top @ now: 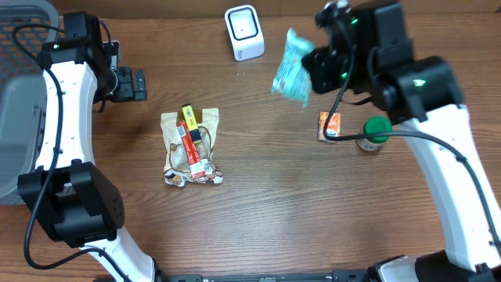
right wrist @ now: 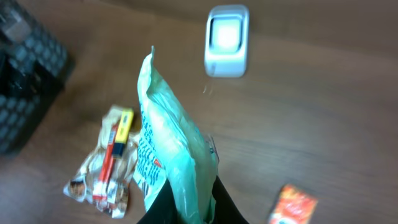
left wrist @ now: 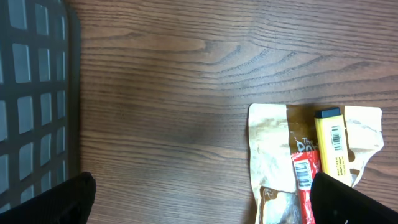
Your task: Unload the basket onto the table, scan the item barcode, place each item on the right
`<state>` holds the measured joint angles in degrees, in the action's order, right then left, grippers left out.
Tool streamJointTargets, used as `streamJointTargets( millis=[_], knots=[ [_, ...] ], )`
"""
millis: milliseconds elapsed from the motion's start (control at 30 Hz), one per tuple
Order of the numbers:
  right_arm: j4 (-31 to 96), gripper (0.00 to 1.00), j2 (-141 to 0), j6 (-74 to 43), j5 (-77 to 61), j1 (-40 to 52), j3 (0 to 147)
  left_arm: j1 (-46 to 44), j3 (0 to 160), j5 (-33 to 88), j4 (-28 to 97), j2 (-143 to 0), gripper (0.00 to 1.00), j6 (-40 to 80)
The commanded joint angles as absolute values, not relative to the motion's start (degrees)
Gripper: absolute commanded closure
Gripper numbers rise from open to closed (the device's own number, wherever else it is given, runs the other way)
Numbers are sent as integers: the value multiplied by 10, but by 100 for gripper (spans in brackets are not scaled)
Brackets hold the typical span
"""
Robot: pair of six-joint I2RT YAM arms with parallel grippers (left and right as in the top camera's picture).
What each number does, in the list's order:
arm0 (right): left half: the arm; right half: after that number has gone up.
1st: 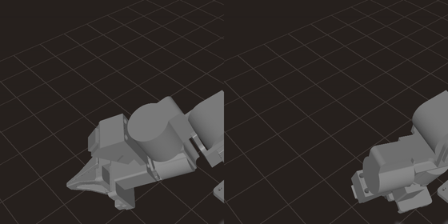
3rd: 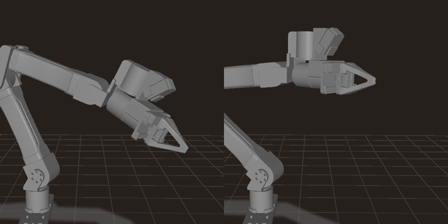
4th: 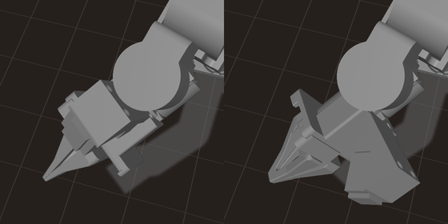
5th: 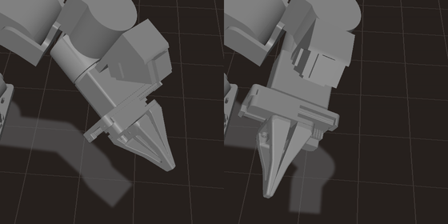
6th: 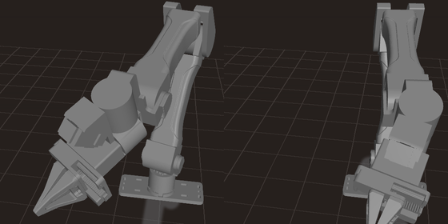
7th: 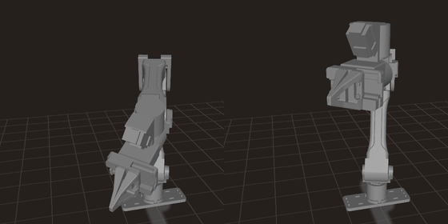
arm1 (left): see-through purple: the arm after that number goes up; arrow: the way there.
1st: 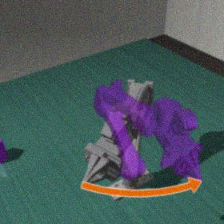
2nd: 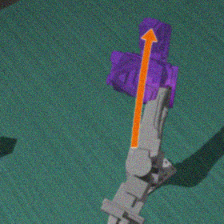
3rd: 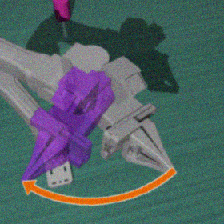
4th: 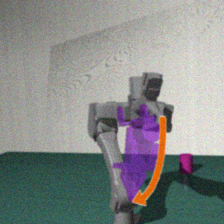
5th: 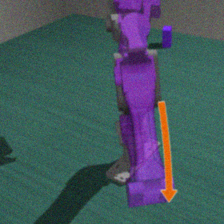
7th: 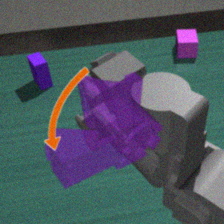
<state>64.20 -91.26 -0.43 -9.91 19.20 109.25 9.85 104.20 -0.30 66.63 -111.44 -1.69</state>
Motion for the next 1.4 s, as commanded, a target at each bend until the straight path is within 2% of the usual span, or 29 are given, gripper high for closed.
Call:
streamJointTargets(
  millis=[0, 133, 233, 367, 600, 700, 1167, 1367],
  knots=[
    [670, 97, -922, 21, -51, 190, 1188, 100, 1048, 5, 666, -1109, 0, -26],
    [691, 97, -941, 29, -35, 190, 1265, 100, 1048, 5, 666, -1109, 0, -26],
    [667, 97, -942, 31, -50, 190, 1270, 100, 1048, 5, 666, -1109, 0, -26],
    [684, 97, -944, 11, -203, 184, 1270, 100, 1048, 5, 666, -1109, 1, -26],
    [878, 97, -944, 7, -343, 132, 1267, 100, 1048, 5, 666, -1109, 0, -26],
    [970, 96, -946, 56, -389, 116, 1267, 100, 1048, 5, 666, -1109, 0, -26],
    [971, 96, -931, 58, -567, 116, 1141, 97, 1048, 5, 667, -1109, 0, -26],
    [971, 96, -911, 28, -585, 116, 1041, 97, 1048, 5, 666, -1109, 0, -26]
  ],
)
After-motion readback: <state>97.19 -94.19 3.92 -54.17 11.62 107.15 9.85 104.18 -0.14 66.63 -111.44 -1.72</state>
